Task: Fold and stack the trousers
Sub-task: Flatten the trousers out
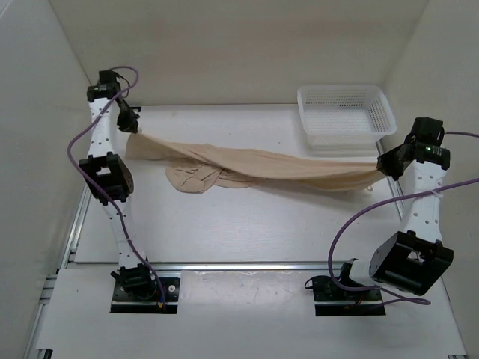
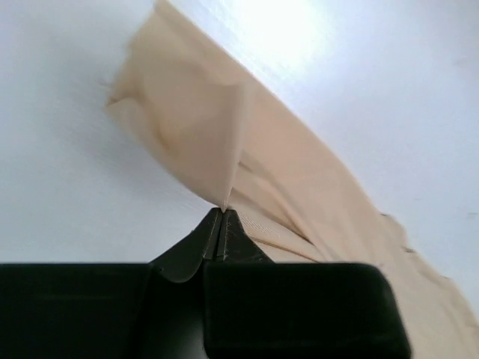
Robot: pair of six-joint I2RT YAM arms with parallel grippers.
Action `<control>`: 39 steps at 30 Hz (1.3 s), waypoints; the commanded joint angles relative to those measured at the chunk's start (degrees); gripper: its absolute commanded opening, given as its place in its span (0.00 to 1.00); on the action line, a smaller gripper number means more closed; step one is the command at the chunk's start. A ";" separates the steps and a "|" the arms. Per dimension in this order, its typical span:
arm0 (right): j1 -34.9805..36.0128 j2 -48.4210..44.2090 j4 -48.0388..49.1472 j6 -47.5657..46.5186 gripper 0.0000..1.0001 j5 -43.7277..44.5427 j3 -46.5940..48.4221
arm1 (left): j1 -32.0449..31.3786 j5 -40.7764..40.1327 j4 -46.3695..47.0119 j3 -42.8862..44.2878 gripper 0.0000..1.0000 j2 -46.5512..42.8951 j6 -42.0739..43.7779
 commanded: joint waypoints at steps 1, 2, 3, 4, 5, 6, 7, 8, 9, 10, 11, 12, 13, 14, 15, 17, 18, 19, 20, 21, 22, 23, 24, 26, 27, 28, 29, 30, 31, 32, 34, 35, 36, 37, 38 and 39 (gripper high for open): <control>-0.32 -0.42 -0.51 -0.45 0.00 1.80 6.55 | 4.37 2.25 -2.61 4.48 0.10 -10.59 -0.68; -0.32 -0.42 -1.30 -0.45 0.00 1.81 7.08 | 5.08 2.25 -2.61 3.96 0.10 -11.57 -0.69; -0.32 -0.42 -1.31 -0.45 0.00 2.50 7.08 | 5.79 2.25 -2.61 3.95 0.10 -12.36 -0.69; -0.32 -1.12 -1.31 -0.45 0.00 2.51 7.08 | 7.19 3.56 -2.00 2.13 0.10 -13.15 -0.69; -0.32 -1.13 -1.31 -0.45 0.00 3.12 6.56 | 7.72 3.57 -1.99 1.24 0.10 -14.72 -0.69; -0.32 -1.91 -2.01 -0.45 0.00 3.12 6.03 | 8.34 3.57 -1.30 0.19 0.10 -15.52 -0.69; -0.32 -2.53 -2.01 -0.45 0.00 3.73 5.33 | 9.47 3.57 -1.29 -2.43 0.10 -16.23 -0.69; -0.93 -3.05 -2.01 -0.45 0.00 3.74 4.54 | 9.49 3.57 -0.77 -4.03 0.10 -17.02 -0.69; -0.93 -4.28 -2.54 -0.45 0.00 3.74 2.53 | 10.36 3.57 -0.16 -5.70 0.10 -18.77 -0.17; -0.93 -5.07 -2.54 -0.97 0.00 3.74 1.38 | 11.06 2.70 -0.15 -9.19 0.10 -19.57 -0.16; -0.93 -6.04 -3.15 -0.98 0.00 4.26 0.07 | 11.07 2.08 -0.15 -11.14 0.10 -20.53 -0.16; -1.45 -8.48 -3.68 -1.68 0.00 4.27 -3.08 | 11.59 1.30 -0.15 -13.34 0.10 -22.54 -0.16; -1.46 -9.90 -3.68 -1.68 0.00 5.05 -4.85 | 12.12 -0.63 -0.15 -15.80 0.10 -23.61 -0.16; -2.15 -13.22 -4.38 -1.68 0.00 5.58 -6.78 | 12.12 -1.34 0.55 -21.39 0.10 -26.05 -0.77; -2.16 -14.99 -5.43 -2.38 0.00 5.59 -10.54 | 12.64 -2.05 0.55 -24.49 0.10 -27.38 -0.78; -2.78 -20.77 -7.10 -2.39 0.00 6.11 -13.91 | 13.26 -3.98 2.83 -34.07 0.10 -30.19 -1.57; -2.78 -22.81 -8.94 -2.39 0.00 6.11 -16.71 | 14.13 -3.99 3.71 -37.23 0.10 -33.25 -2.26; -2.78 -24.84 -10.26 -2.39 0.00 6.11 -17.95 | 14.75 -3.99 4.50 -40.05 0.10 -34.76 -2.27; -2.78 -28.08 -11.58 -2.39 0.00 6.90 -18.92 | 16.24 -5.47 5.03 -44.25 0.10 -36.17 -3.14; -2.78 -28.98 -12.99 -1.52 0.02 6.90 -19.45 | 17.04 -6.09 5.04 -45.86 0.10 -38.62 -3.15; -2.17 -28.99 -15.61 -0.20 0.10 6.90 -18.76 | 17.83 -6.10 5.65 -47.27 0.10 -39.78 -3.15; -1.64 -29.60 -16.42 0.42 0.15 7.60 -18.76 | 19.23 -6.62 5.65 -49.20 0.10 -40.75 -3.15; -1.63 -29.60 -16.43 0.43 0.21 8.13 -18.76 | 19.76 -6.62 5.65 -49.83 0.14 -42.32 -3.15; -1.63 -29.60 -15.73 0.43 0.44 8.75 -18.76 | 20.55 -5.49 5.65 -50.45 0.50 -43.56 -2.63; -1.63 -29.60 -15.11 0.43 0.47 8.23 -18.76 | 20.56 -5.48 5.65 -50.45 0.68 -43.57 -2.62; -1.63 -29.08 -13.89 0.43 0.51 7.61 -17.10 | 20.56 -4.52 5.65 -50.45 0.84 -44.35 -2.10; -1.63 -28.55 -13.18 -0.10 0.52 7.08 -16.22 | 20.56 -3.99 5.65 -50.45 0.95 -44.36 -2.10; -1.63 -27.94 -12.65 -0.97 0.53 7.08 -15.16 | 19.86 -3.38 5.65 -48.45 0.99 -44.36 -1.23; -1.63 -26.28 -12.65 -0.98 0.53 7.08 -14.02 | 19.25 -3.37 5.13 -47.38 0.99 -44.36 -1.22; -1.63 -25.48 -12.04 -2.37 0.53 6.47 -11.92 | 18.55 -3.37 4.60 -46.42 0.99 -44.36 -1.22; -1.63 -23.03 -11.24 -3.52 0.53 5.94 -10.24 | 16.35 -3.37 4.60 -44.48 0.99 -44.36 -0.69; -1.63 -22.31 -10.55 -3.53 0.53 5.24 -9.54 | 15.64 -3.37 4.60 -44.47 0.99 -43.75 -0.69; -1.63 -21.70 -9.67 -4.40 0.53 4.62 -8.83 | 13.98 -3.37 4.60 -43.78 0.98 -43.74 -0.08; -1.63 -21.08 -9.05 -5.36 0.53 2.62 -8.83 | 13.10 -3.37 5.21 -43.77 0.98 -43.22 -0.07; -1.63 -20.03 -6.87 -6.16 0.53 0.68 -8.83 | 12.04 -2.76 5.21 -43.16 0.93 -42.35 0.71; -1.63 -19.41 -5.80 -7.64 0.53 -1.34 -9.61 | 10.90 -1.97 5.91 -43.15 0.91 -41.73 1.24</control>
